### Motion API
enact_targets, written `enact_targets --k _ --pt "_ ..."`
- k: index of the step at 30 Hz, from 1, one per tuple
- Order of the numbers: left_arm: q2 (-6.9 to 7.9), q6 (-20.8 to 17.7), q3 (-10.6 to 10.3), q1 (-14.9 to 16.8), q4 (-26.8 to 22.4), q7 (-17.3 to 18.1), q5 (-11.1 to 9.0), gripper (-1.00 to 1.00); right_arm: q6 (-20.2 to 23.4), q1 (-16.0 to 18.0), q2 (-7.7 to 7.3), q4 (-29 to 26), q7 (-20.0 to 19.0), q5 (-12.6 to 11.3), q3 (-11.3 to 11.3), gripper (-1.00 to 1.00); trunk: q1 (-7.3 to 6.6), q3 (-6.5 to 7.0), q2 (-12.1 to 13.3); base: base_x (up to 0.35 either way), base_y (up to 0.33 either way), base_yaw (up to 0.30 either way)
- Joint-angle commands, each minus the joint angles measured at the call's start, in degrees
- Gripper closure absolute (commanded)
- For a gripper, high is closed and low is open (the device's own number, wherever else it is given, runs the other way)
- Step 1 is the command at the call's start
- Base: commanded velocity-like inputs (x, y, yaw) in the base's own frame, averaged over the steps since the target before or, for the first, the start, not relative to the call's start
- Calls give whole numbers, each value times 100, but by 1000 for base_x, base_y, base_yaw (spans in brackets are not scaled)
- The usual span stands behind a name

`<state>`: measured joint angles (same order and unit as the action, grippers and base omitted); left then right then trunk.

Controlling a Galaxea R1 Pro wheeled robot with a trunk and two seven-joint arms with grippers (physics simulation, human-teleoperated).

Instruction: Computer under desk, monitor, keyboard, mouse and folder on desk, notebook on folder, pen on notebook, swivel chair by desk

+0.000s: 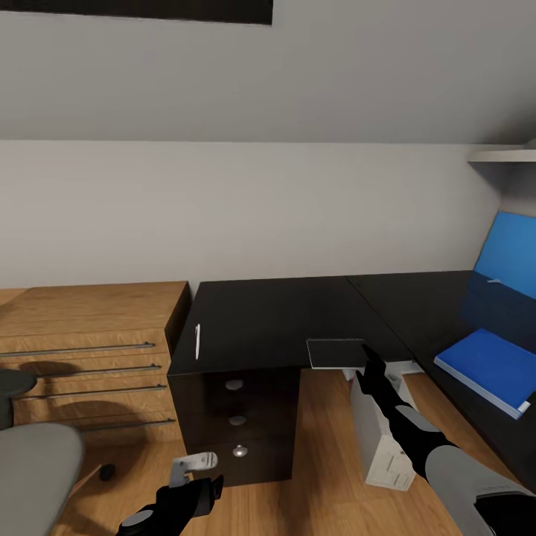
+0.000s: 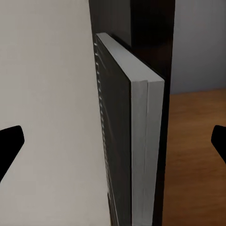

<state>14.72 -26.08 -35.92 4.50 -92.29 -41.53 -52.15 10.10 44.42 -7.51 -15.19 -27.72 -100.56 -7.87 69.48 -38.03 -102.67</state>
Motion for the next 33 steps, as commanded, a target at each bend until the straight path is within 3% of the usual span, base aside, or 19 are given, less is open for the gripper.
enact_targets --k 1,33 --pt "4 -7 -12 7 -8 -46 -38 -100 18 5 -4 7 -23 -60 -39 -100 -1 -6 -3 0 0 0" --pt "-4 -11 -10 7 94 -39 -50 -100 18 5 -4 7 -24 -60 -39 -100 -1 -6 -3 -14 0 0"
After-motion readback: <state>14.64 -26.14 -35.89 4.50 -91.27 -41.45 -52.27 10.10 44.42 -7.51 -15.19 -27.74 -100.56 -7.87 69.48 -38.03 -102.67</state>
